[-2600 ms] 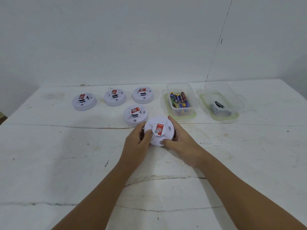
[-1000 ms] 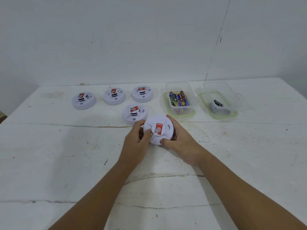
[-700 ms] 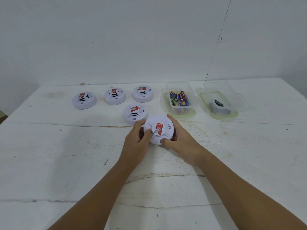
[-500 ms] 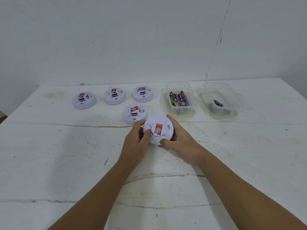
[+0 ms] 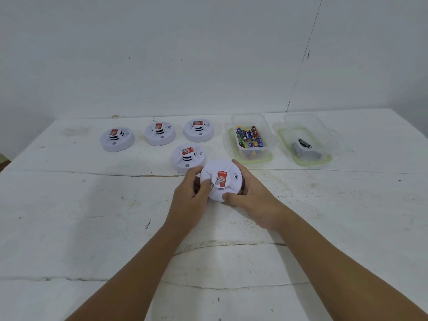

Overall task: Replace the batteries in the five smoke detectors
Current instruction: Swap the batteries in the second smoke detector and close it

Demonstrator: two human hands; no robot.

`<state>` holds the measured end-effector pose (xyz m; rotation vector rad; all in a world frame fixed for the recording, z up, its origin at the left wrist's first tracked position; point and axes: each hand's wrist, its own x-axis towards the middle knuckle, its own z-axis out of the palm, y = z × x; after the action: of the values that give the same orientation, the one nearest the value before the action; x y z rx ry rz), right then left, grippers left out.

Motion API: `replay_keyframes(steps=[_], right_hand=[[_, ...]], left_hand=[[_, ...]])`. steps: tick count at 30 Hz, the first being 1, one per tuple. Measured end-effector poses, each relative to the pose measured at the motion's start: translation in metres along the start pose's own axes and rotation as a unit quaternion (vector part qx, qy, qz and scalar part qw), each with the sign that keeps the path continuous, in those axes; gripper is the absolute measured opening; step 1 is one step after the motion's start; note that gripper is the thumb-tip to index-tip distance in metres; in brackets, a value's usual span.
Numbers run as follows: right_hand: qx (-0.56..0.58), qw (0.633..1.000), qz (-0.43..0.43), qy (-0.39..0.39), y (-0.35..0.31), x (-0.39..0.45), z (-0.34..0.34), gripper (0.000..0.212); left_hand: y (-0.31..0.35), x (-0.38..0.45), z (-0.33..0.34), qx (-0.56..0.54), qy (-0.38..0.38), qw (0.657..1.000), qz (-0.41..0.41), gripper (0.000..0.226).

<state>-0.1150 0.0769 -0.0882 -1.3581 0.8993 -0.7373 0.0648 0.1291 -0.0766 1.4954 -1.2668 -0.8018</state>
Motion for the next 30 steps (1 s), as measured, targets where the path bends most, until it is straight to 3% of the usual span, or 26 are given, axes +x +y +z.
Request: replay_keyframes(steps=[17,21,23,26,30], right_hand=[[-0.009,1.0,-0.016,-0.007,-0.002,-0.0018,0.0006,0.089],[-0.008,0.999,-0.032,-0.022,-0.0074,-0.0039,0.0023,0.075],[-0.008,0.999,-0.027,-0.016,-0.0067,-0.0038,0.0034,0.077],[-0.001,1.0,-0.016,-0.002,-0.008,-0.0047,0.0048,0.098],[-0.008,0.999,-0.044,-0.027,-0.0069,-0.0037,0.004,0.077]], left_hand=[[0.0008,-0.0011,-0.0008,0.016,-0.003,1.0,0.003,0.03],[0.002,-0.001,-0.0011,0.018,-0.001,1.0,0.006,0.029],[0.0025,-0.0011,-0.0013,0.017,-0.003,1.0,0.004,0.029],[0.0031,-0.0018,-0.0014,0.015,-0.005,1.0,0.008,0.028],[0.004,-0.0015,-0.0012,0.012,0.0,1.0,0.009,0.026]])
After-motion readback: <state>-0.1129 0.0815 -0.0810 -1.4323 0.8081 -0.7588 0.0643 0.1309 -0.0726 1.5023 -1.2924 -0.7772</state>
